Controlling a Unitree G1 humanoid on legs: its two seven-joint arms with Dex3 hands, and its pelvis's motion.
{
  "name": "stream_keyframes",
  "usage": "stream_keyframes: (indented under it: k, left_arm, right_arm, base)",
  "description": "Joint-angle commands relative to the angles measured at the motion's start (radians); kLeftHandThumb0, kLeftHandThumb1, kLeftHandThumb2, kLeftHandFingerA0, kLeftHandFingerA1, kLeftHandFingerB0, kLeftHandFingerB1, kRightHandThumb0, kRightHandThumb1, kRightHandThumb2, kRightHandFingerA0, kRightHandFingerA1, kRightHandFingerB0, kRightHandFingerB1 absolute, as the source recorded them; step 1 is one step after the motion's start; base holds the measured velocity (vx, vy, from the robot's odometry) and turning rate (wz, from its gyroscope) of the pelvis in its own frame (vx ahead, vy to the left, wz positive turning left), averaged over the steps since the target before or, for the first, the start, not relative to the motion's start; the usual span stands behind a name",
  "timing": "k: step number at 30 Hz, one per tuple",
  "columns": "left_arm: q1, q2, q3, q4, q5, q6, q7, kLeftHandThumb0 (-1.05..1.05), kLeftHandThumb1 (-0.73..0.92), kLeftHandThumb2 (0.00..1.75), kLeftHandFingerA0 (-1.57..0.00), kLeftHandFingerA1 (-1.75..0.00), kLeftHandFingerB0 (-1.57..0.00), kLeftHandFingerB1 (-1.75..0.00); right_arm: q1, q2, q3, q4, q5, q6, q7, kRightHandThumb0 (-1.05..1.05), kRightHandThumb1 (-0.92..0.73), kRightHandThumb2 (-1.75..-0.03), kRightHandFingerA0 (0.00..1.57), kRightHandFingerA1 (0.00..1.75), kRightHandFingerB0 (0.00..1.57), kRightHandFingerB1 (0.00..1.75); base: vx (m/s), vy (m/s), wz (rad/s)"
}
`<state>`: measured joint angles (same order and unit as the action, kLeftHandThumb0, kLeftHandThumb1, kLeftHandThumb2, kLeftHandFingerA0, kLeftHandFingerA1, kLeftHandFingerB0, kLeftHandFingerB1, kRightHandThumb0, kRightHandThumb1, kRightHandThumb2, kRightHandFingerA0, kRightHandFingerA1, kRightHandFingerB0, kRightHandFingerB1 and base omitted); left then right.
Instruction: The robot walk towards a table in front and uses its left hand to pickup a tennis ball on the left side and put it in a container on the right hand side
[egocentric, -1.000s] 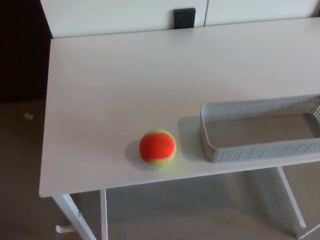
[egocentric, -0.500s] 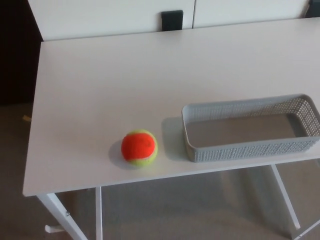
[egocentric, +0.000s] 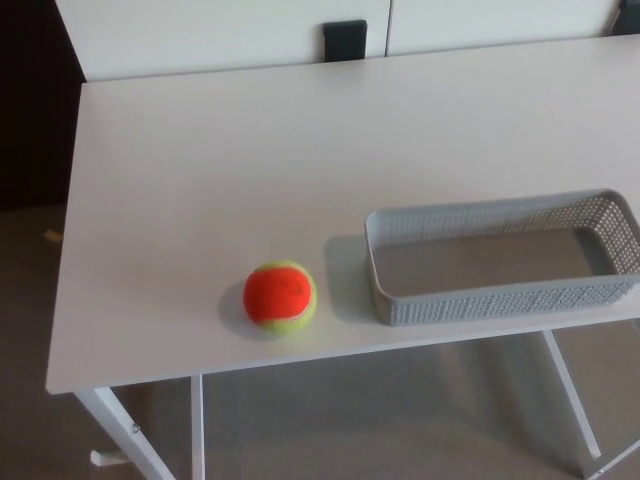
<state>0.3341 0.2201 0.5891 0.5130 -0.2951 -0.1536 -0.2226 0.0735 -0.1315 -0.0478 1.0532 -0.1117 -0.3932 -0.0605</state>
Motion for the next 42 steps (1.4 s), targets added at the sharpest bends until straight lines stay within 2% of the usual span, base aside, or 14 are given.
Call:
stream_keyframes:
  k: [1,6,8,13,14,15,19,20,23,26,27,31,32,42]
  left_arm:
    - [0.066,0.075,0.183,-0.455,-0.134,0.143,0.136,-0.22,0.57,0.59,-0.09,-0.25,-0.10,-0.27]
    - [0.062,0.114,0.213,-0.828,-0.151,0.209,0.172,-0.20,0.57,0.59,-0.10,-0.24,-0.12,-0.29]
    - [0.000,0.184,0.149,-1.013,-0.100,0.240,0.147,-0.21,0.55,0.57,-0.12,-0.30,-0.11,-0.27]
    - [-0.025,0.211,0.118,-1.077,-0.059,0.283,0.134,-0.25,0.53,0.60,-0.13,-0.33,-0.07,-0.27]
    - [-0.141,0.320,-0.005,-1.077,-0.028,0.285,0.023,-0.19,0.46,0.69,-0.04,-0.29,-0.04,-0.16]
    - [-0.230,0.386,-0.108,-1.080,0.031,0.298,-0.042,-0.17,0.52,0.95,-0.01,-0.50,0.00,-0.49]
    - [-0.290,0.431,-0.193,-1.095,0.092,0.336,-0.053,-0.17,0.52,0.95,-0.01,-0.50,0.00,-0.49]
    - [-0.338,0.448,-0.276,-1.089,0.140,0.341,-0.087,-0.11,0.49,0.55,-0.15,-0.30,-0.11,-0.25]
    - [-0.458,0.495,-0.486,-1.098,0.244,0.391,-0.154,-0.10,0.48,0.55,-0.16,-0.30,-0.14,-0.27]
    - [-0.468,0.513,-0.502,-1.103,0.237,0.411,-0.137,-0.10,0.48,0.55,-0.16,-0.30,-0.14,-0.27]
    - [-0.559,0.512,-0.633,-1.085,0.315,0.445,-0.176,-0.05,0.50,0.93,-0.02,-0.49,0.00,-0.47]
    - [-0.672,0.506,-0.819,-1.029,0.457,0.476,-0.215,-0.09,0.46,0.91,-0.01,-0.49,0.00,-0.47]
    - [-0.690,0.492,-0.863,-0.991,0.501,0.453,-0.223,-0.19,0.47,0.55,-0.10,-0.30,-0.10,-0.26]
    - [-0.749,0.468,-1.069,-0.882,0.626,0.477,-0.236,-0.26,0.39,0.64,-0.04,-0.23,-0.04,-0.20]
  right_arm:
    - [-0.009,-0.032,0.003,-0.022,-0.002,0.031,0.008,-0.24,-0.64,-0.59,0.59,0.52,0.36,0.40]
    - [-0.024,-0.024,-0.001,-0.009,0.005,0.026,0.007,-0.23,-0.64,-0.59,0.59,0.56,0.37,0.41]
    - [-0.022,-0.024,-0.001,-0.017,0.008,0.039,0.013,-0.24,-0.64,-0.59,0.59,0.56,0.37,0.41]
    - [-0.022,-0.025,-0.001,-0.014,0.007,0.034,0.015,-0.24,-0.64,-0.59,0.59,0.56,0.37,0.41]
    - [-0.033,-0.022,-0.001,-0.013,0.007,0.043,0.012,-0.25,-0.63,-0.59,0.59,0.55,0.38,0.41]
    - [-0.036,-0.021,0.000,-0.016,0.006,0.046,0.010,-0.24,-0.64,-0.59,0.57,0.51,0.37,0.40]
    - [-0.034,-0.022,0.002,-0.020,0.004,0.046,0.011,-0.24,-0.64,-0.59,0.57,0.51,0.37,0.40]
    - [-0.035,-0.024,0.004,-0.021,0.001,0.043,0.010,-0.24,-0.64,-0.59,0.57,0.51,0.36,0.40]
    - [-0.039,-0.028,0.006,-0.026,0.000,0.042,0.013,-0.24,-0.64,-0.59,0.57,0.52,0.36,0.40]
    - [-0.040,-0.028,0.006,-0.026,0.000,0.042,0.013,-0.24,-0.64,-0.59,0.57,0.52,0.36,0.40]
    - [-0.044,-0.027,0.001,-0.036,0.006,0.055,0.011,-0.25,-0.63,-0.59,0.60,0.54,0.38,0.40]
    - [-0.048,-0.027,-0.001,-0.042,0.006,0.062,0.009,-0.24,-0.63,-0.58,0.60,0.54,0.37,0.40]
    - [-0.051,-0.026,-0.004,-0.037,0.010,0.059,0.012,-0.24,-0.63,-0.58,0.59,0.54,0.37,0.40]
    - [-0.050,-0.033,0.010,-0.050,-0.010,0.061,0.003,-0.25,-0.63,-0.58,0.57,0.52,0.38,0.41]
  base:
    - [0.00,0.000,0.00]
    - [0.00,0.000,0.00]
    - [0.00,0.000,0.00]
    - [0.00,0.000,0.00]
    - [0.00,0.000,0.00]
    - [0.00,0.000,0.00]
    - [0.00,-0.001,0.02]
    - [0.00,0.000,0.00]
    - [0.00,0.000,0.00]
    - [0.00,0.000,0.00]
    - [0.00,0.000,0.00]
    - [0.00,0.000,0.00]
    - [0.00,0.000,0.00]
    - [0.00,0.000,0.00]
